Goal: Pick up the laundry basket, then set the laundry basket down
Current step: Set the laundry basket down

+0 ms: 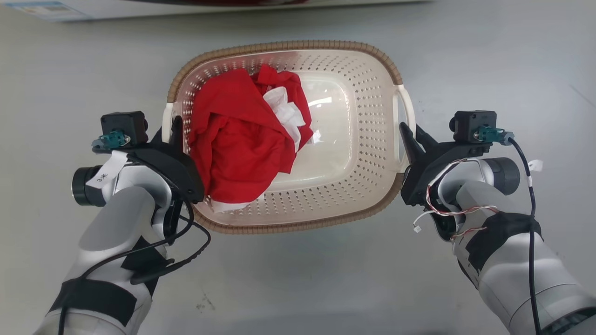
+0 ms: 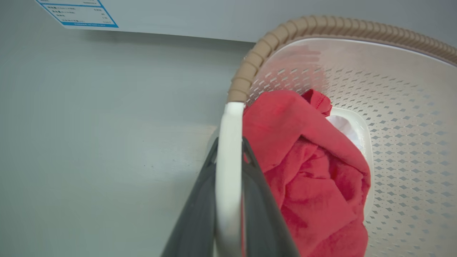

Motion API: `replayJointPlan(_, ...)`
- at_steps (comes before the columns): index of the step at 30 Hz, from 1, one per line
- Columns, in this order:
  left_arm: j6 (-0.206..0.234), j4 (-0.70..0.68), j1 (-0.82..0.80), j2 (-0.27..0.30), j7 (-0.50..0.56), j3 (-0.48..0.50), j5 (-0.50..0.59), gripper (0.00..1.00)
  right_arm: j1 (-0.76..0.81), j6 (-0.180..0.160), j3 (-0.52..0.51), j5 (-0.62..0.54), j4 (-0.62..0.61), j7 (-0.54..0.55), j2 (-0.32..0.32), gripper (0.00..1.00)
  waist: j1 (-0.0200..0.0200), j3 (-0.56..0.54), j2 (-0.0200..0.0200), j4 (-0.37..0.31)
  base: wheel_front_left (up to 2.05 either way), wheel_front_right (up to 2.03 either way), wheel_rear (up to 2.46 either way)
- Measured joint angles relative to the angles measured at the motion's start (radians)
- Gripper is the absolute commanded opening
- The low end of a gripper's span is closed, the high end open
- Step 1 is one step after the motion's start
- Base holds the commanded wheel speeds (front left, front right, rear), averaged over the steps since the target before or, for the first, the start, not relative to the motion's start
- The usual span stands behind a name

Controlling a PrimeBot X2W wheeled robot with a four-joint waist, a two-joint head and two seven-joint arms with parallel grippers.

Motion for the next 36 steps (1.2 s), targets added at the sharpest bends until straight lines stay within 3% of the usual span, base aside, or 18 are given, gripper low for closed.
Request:
replayJointPlan(10,-0.009,0.017,-0.022,0.007,-0.042,0.001,0.003,0.00,-0.038,-0.001,0.000,-0.007,-0.002,-0.048,0.000,0.00,-0.0006,0.076,-0.0007,0.001,0.00,0.00,0.00)
replayJointPlan(36,-0.042,0.067,-0.042,-0.015,-0.056,0.000,0.006,0.00,-0.046,-0.002,0.007,-0.008,0.040,-0.042,0.005,0.00,-0.0001,0.070,-0.0001,0.012,0.00,0.00,0.00)
